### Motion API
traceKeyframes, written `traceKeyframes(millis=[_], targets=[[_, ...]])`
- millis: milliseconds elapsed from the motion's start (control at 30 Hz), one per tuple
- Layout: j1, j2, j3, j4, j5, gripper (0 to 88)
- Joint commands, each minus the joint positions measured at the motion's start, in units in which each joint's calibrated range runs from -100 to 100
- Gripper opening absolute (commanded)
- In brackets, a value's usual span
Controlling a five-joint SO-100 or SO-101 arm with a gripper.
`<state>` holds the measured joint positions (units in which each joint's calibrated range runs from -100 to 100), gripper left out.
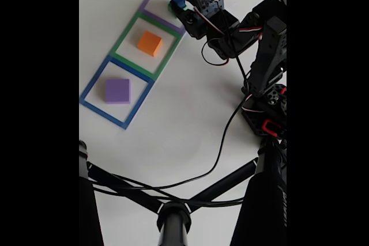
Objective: Tower of hanoi
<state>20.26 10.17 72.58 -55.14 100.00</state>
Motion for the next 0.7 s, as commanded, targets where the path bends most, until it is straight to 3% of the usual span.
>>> traceKeyframes(millis=[0,367,567,667], targets=[[0.0,0.0,-1.6,-1.5,0.0,12.5],[0.5,-2.7,-1.1,-1.2,0.0,20.2],[2.0,-14.7,2.1,8.5,0.0,20.5],[2.8,-24.7,3.1,18.6,0.0,21.7]])
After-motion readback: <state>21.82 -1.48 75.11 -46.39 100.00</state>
